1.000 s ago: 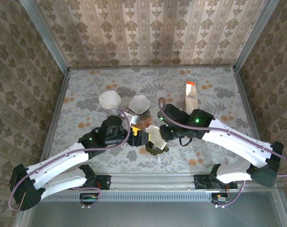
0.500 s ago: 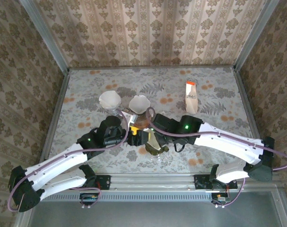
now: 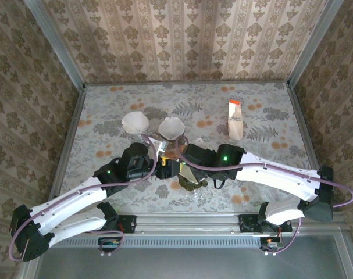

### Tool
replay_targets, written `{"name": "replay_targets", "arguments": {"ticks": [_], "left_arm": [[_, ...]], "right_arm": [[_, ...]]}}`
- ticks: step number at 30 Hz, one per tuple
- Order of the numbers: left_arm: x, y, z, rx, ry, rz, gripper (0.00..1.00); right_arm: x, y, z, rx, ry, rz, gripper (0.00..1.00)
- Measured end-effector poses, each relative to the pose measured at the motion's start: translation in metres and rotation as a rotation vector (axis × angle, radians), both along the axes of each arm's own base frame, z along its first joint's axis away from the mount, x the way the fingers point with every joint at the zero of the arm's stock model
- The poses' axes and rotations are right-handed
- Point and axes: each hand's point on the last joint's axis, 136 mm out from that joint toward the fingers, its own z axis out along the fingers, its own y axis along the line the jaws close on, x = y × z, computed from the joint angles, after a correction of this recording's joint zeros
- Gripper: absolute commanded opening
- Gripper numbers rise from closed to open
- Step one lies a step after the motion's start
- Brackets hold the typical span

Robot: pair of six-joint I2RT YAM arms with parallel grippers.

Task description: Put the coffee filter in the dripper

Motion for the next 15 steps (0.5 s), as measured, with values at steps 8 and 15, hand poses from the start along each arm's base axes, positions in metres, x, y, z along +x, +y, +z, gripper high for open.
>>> {"name": "replay_targets", "arguments": {"ticks": [8, 15], "left_arm": [[-0.003, 0.004, -0.009, 0.026, 0.026, 0.002, 0.53], [-0.009, 0.007, -0.016, 0.04, 0.042, -0.004, 0.52]], "right_arm": [[0.001, 0.0, 0.001, -0.008, -0.017, 0.0, 0.0], [0.001, -0.001, 0.002, -0.009, -0.02, -0.001, 0.0]]}}
